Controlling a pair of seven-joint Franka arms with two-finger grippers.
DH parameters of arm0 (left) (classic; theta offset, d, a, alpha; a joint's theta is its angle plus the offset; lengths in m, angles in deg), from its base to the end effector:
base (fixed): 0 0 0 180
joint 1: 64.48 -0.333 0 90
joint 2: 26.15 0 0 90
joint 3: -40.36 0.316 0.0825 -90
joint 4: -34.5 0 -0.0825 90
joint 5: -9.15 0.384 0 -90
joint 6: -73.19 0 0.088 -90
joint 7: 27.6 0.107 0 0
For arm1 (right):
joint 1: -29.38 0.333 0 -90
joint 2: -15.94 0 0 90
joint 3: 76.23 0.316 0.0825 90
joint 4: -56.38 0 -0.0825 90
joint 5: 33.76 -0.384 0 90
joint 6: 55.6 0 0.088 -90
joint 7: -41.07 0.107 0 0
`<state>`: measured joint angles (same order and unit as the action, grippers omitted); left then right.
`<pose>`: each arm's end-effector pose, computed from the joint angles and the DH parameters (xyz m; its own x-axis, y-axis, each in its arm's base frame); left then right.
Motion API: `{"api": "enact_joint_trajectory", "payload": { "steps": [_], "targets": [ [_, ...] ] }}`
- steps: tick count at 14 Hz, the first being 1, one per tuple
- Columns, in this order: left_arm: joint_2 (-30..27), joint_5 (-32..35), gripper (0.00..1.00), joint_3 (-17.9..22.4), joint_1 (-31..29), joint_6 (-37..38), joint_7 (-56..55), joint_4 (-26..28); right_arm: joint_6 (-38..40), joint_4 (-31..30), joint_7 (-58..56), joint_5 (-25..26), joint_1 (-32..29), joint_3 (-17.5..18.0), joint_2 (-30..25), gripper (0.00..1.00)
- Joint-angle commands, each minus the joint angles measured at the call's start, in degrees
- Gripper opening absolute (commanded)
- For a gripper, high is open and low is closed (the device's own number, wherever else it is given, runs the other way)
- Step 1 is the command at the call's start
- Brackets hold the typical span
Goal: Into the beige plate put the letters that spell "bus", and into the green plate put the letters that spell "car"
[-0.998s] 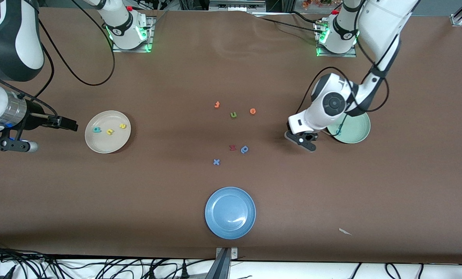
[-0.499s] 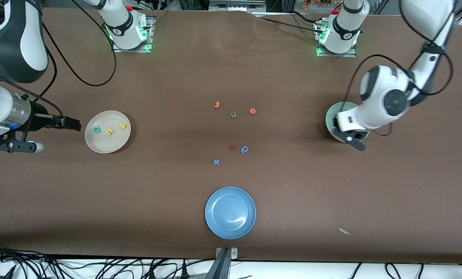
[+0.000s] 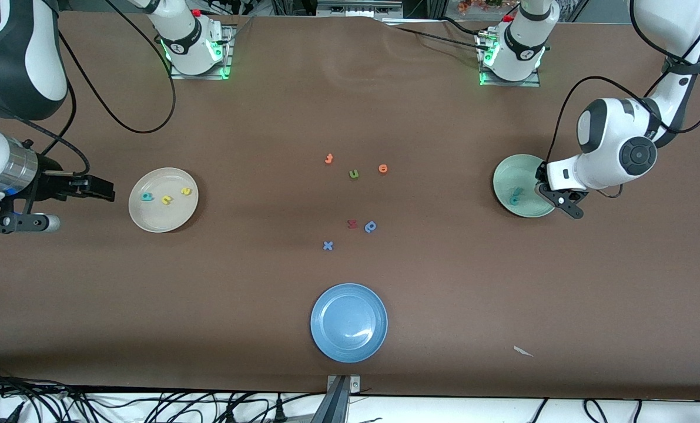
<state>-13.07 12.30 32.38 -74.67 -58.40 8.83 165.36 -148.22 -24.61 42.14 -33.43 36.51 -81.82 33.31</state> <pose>0.5075 0.0196 0.2380 0.7851 -0.5954 -0.1705 -0.5822 -0.8034 0.1245 0.6411 0.0250 0.5213 0.9951 0.0099 -0.0980 0.0135 -0.9992 0.0366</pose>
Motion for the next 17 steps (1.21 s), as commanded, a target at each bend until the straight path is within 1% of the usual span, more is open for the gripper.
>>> {"api": "enact_joint_trajectory", "payload": {
  "steps": [1, 3, 5, 6, 8, 9, 10, 11, 12, 13, 14, 15, 16, 17],
  "targets": [
    [-3.67, 0.45, 1.00, -0.28, 0.53, 1.33, -0.75, 1.14, 0.17, -0.91, -1.16, 1.25, -5.02, 4.88, -1.55, 1.00],
    [-4.81, 1.07, 1.00, -0.72, 0.71, 1.24, -0.57, 1.23, -0.63, -2.93, -0.89, 1.34, -4.94, 4.89, -3.13, 1.00],
    [-6.22, 0.81, 1.00, -1.59, 0.88, 0.63, -0.66, 0.62, -1.24, -6.53, -0.63, 1.95, -4.76, 4.89, -5.50, 0.99],
    [-8.40, 0.63, 1.00, -3.43, 0.97, 0.54, -0.75, -0.86, -1.42, -8.03, -0.63, 1.95, -4.76, 4.80, -6.20, 0.99],
    [-12.45, 0.98, 1.00, -3.89, 1.14, 0.54, -1.01, -2.45, -1.07, -8.31, -0.54, 1.95, -4.76, 4.80, -6.56, 1.00],
    [-14.03, 0.55, 1.00, -4.24, 1.41, 0.80, -2.40, -2.63, -1.15, -7.96, -0.28, 1.95, -4.24, 4.80, -6.48, 1.00],
    [-17.00, 0.54, 1.00, -5.46, 1.84, 2.63, -5.55, -2.89, -1.42, -7.69, -0.28, 1.87, -4.06, 4.89, -6.30, 1.00],
    [-20.51, 0.63, 1.00, -6.51, 2.37, 6.91, -11.06, -3.25, -1.42, -7.60, -0.36, 1.34, -4.14, 4.89, -6.13, 1.00],
    [-22.73, 1.07, 1.00, -8.26, 2.81, 12.18, -17.21, -6.21, -1.42, -7.60, -0.28, 1.34, -4.06, 4.89, -6.12, 1.00],
    [-23.10, 1.07, 1.00, -9.15, 2.90, 18.93, -20.84, -10.41, -1.33, -7.43, -0.36, 1.43, -4.14, 4.89, -6.04, 1.00],
    [-22.92, 1.07, 1.00, -9.42, 2.99, 26.39, -22.18, -16.20, -0.98, -7.08, -1.15, 1.34, -4.23, 4.80, -5.95, 1.00],
    [-22.75, 1.07, 1.00, -9.34, 2.90, 32.21, -22.63, -20.69, -0.81, -7.08, -1.33, 1.51, -4.41, 4.80, -5.95, 1.00],
    [-22.92, 0.98, 1.00, -8.47, 2.82, 36.70, -22.72, -23.87, -0.80, -7.08, -1.16, 1.34, -4.50, 4.71, -5.95, 1.00],
    [-22.75, 0.46, 1.00, -5.85, 2.73, 40.93, -22.63, -27.73, -0.80, -7.08, -1.15, 1.34, -4.50, 4.71, -5.95, 1.00]
  ]
}}
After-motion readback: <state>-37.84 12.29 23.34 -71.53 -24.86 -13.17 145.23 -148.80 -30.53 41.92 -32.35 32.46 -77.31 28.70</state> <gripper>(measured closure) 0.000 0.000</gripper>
